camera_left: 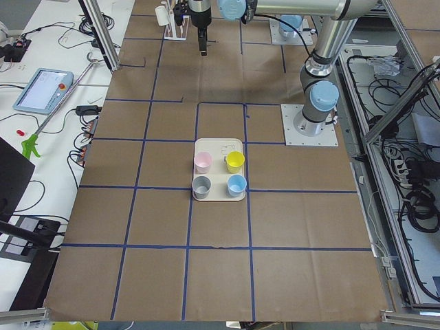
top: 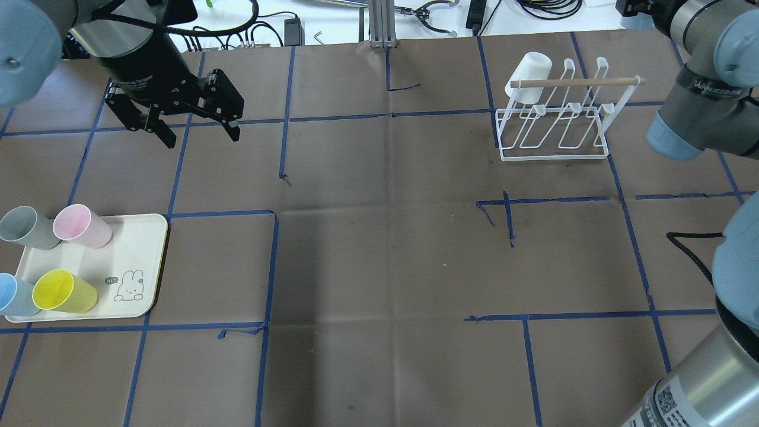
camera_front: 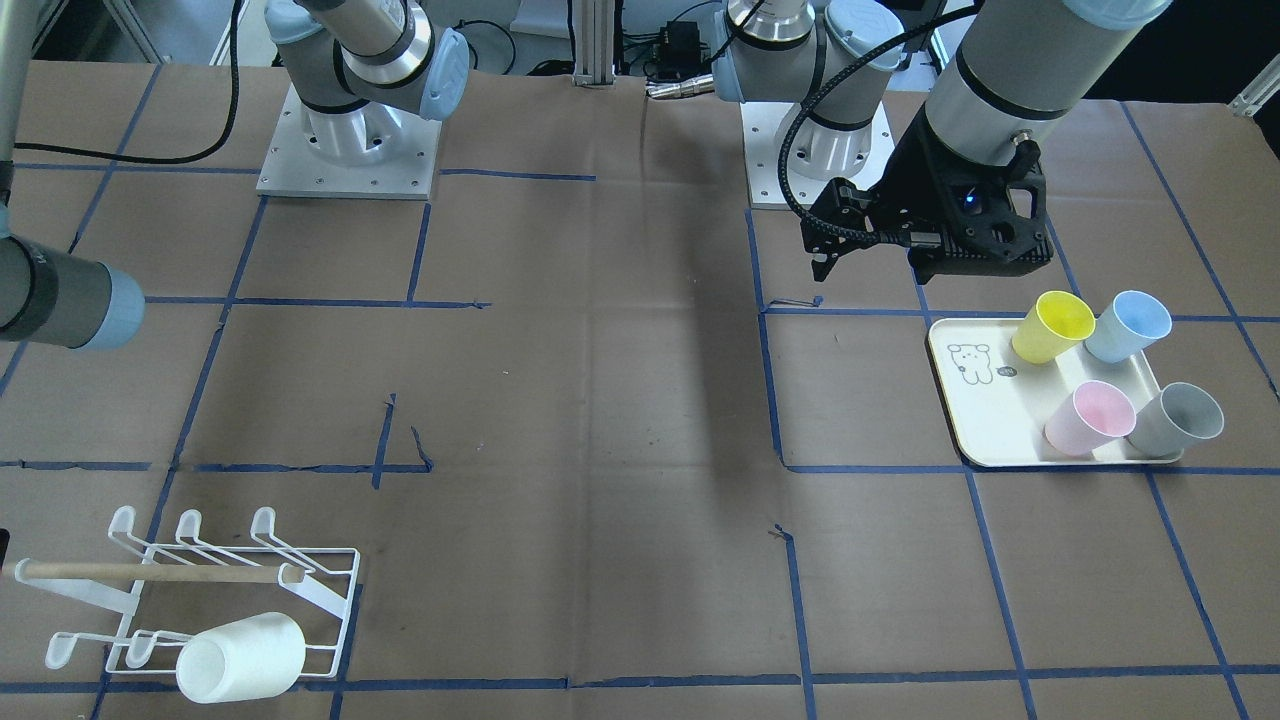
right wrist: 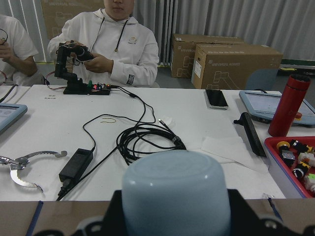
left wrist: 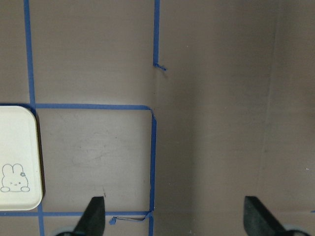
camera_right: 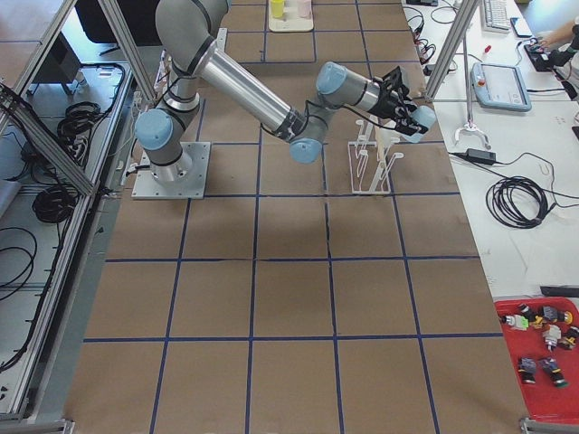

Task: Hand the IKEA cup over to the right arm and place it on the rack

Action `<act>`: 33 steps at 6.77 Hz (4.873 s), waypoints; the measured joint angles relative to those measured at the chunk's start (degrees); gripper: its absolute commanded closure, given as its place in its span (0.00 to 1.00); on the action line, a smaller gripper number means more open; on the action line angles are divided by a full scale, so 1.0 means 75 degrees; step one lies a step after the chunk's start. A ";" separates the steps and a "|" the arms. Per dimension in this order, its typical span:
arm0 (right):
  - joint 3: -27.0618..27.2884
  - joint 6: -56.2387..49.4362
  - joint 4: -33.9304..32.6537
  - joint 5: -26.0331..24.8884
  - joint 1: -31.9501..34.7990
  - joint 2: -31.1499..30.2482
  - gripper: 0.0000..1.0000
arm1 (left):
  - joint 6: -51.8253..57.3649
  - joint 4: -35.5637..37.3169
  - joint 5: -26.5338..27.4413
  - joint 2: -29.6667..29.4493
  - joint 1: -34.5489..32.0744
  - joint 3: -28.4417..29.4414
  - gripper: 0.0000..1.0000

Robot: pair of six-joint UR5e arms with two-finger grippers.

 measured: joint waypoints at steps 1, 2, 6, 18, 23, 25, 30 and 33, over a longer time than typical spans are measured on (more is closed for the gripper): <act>0.0145 -0.0021 -0.0286 0.0004 -0.0005 0.0138 0.94 | 0.0033 0.0101 0.0151 0.0146 0.0001 -0.0261 0.01; 0.0259 0.0005 -0.0608 -0.0015 0.0048 0.0325 0.94 | 0.0059 0.0292 0.0236 0.0229 0.0006 -0.0442 0.01; 0.0313 0.0271 -0.1211 -0.0065 0.0395 0.0868 0.93 | -0.0239 0.0650 0.0252 0.0279 0.0014 -0.0549 0.01; 0.0645 0.0334 0.1004 -0.0033 0.0425 -0.0724 0.00 | -0.0433 0.0689 0.0239 0.0240 -0.0009 -0.0539 0.01; 0.0125 0.0377 0.7521 -0.0087 0.1019 -0.2683 0.00 | -0.0419 0.0692 0.0236 0.0250 -0.0009 -0.0539 0.01; -0.0584 0.0734 1.0457 -0.0412 0.1475 -0.3091 0.00 | -0.0419 0.0695 0.0218 0.0249 -0.0009 -0.0539 0.01; -0.1092 0.1431 1.3764 -0.1869 0.2730 -0.4268 0.00 | -0.0416 0.0689 0.0264 0.0223 -0.0009 -0.0539 0.01; -0.1055 0.1469 1.4171 -0.1803 0.2757 -0.4322 0.00 | -0.0410 0.0713 0.0287 0.0221 -0.0009 -0.0536 0.01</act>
